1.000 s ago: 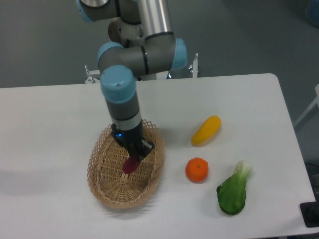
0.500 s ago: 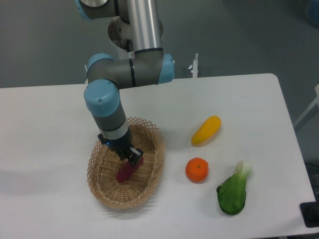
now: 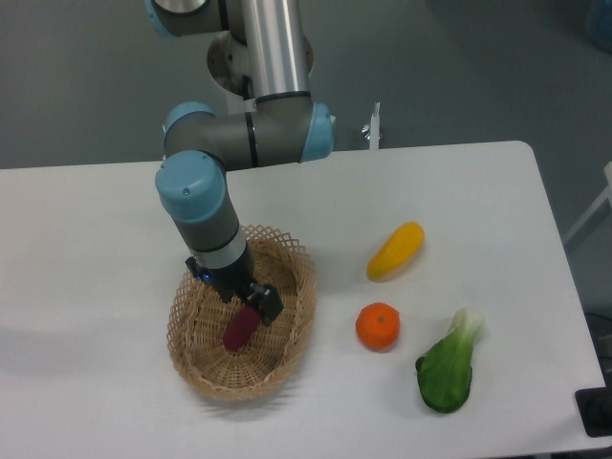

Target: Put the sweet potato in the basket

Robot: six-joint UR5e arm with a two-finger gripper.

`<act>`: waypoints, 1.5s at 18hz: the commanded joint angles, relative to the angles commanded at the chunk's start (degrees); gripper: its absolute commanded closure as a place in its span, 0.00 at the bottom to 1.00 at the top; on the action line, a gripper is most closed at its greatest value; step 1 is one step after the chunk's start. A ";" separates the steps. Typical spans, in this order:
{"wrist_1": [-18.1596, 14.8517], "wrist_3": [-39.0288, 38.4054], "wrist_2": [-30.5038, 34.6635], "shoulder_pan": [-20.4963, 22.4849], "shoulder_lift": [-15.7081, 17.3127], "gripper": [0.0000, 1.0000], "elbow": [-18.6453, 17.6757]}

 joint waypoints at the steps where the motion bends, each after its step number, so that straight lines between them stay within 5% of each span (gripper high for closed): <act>1: 0.00 0.00 0.09 0.79 0.00 0.00 0.62; 10: -0.96 13.16 -0.35 13.18 3.33 0.00 2.73; 15: -9.74 17.20 -3.50 20.73 5.70 0.00 5.28; 17: -12.12 26.05 -4.04 23.11 7.20 0.00 5.63; 27: -13.98 39.72 -7.73 29.27 10.11 0.00 4.14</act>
